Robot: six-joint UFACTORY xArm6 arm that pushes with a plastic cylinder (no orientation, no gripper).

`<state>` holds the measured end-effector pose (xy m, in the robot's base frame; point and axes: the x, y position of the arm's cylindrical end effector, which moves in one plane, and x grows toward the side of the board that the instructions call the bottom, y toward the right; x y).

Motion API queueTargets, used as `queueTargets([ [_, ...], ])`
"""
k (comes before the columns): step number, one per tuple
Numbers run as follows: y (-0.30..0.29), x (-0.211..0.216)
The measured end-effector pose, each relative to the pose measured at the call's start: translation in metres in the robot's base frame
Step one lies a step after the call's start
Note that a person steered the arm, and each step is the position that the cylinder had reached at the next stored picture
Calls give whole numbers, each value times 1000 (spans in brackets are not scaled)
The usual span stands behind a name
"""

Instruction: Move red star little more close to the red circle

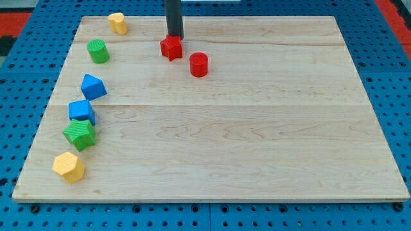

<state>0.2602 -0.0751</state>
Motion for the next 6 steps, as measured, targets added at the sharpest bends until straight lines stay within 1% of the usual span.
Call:
queueTargets([
  [1, -32, 1],
  [2, -32, 12],
  [3, -1, 24],
  [6, -6, 24],
])
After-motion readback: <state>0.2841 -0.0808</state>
